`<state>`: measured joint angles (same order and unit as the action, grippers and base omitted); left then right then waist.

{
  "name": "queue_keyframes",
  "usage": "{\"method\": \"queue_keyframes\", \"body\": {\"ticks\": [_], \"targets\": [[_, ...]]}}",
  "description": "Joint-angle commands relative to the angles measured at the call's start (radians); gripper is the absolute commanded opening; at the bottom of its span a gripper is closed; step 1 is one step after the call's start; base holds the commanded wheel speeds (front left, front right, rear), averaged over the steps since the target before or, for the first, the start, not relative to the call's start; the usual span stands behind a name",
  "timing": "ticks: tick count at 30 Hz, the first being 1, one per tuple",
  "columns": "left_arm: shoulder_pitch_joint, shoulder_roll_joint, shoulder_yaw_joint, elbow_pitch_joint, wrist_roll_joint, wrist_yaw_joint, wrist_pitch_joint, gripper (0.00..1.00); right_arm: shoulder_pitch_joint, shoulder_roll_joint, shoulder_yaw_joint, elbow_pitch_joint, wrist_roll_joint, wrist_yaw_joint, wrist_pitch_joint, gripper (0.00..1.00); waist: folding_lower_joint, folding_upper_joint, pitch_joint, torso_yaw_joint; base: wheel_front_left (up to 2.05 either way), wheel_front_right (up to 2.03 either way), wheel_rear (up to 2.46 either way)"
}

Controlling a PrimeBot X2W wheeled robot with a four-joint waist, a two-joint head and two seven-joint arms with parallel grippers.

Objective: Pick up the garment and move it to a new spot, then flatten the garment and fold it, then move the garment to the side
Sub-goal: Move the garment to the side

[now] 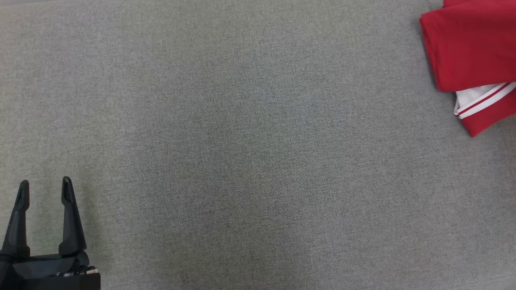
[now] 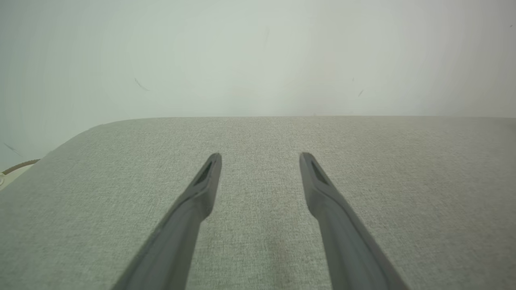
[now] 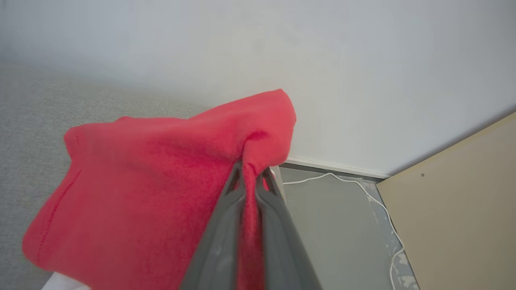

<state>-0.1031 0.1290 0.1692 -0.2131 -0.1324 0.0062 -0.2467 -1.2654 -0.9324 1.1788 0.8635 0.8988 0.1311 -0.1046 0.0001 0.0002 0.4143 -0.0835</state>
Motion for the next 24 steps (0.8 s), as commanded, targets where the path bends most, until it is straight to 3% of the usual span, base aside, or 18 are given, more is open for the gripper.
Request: {"method": "queue_keyframes", "body": {"ticks": [1,8,14,15,16,17,18,24], "targets": [[0.005,0.01,0.005,-0.012,0.005,0.002,0.004,1.0,-0.022,-0.023,0.01,0.009,0.001,-0.001,0.0,0.0,-0.0001,-0.0002,0.009,0.002,0.0,0.0,0.0],[0.018,0.019,0.011,-0.041,0.004,0.011,0.013,1.0,-0.061,-0.046,0.042,0.05,-0.011,-0.001,0.008,0.0,-0.0001,-0.0002,0.029,0.001,0.0,0.0,0.0],[0.015,0.022,0.006,-0.048,0.004,0.016,0.015,1.0,-0.065,-0.026,0.055,0.077,0.003,-0.001,0.001,0.0,-0.0001,-0.0002,0.041,0.0,0.0,0.0,0.0],[0.016,0.022,0.006,-0.048,0.004,0.017,0.015,1.0,-0.065,-0.024,0.058,0.081,0.004,-0.001,0.001,0.27,-0.0001,-0.0002,0.043,0.0,0.0,0.0,0.0],[0.016,0.023,0.005,-0.048,0.004,0.018,0.015,1.0,-0.064,-0.023,0.061,0.086,0.004,-0.001,0.008,0.69,-0.0001,-0.0002,0.045,0.0,0.0,0.0,0.0],[0.016,0.023,0.003,-0.048,0.003,0.019,0.015,1.0,-0.06,-0.021,0.065,0.092,0.005,-0.001,0.018,0.95,-0.0001,-0.0002,0.046,0.001,0.0,0.0,0.0],[0.016,0.023,0.003,-0.047,0.003,0.02,0.015,1.0,-0.057,-0.02,0.07,0.095,-0.001,-0.001,0.027,1.0,-0.0001,-0.0002,0.046,0.002,0.0,0.0,0.0],[0.014,0.021,0.002,-0.032,-0.004,0.024,0.01,1.0,-0.064,-0.017,0.081,0.11,-0.013,-0.001,0.039,1.0,-0.0001,-0.0002,0.04,0.006,0.0,0.0,0.0]]}}
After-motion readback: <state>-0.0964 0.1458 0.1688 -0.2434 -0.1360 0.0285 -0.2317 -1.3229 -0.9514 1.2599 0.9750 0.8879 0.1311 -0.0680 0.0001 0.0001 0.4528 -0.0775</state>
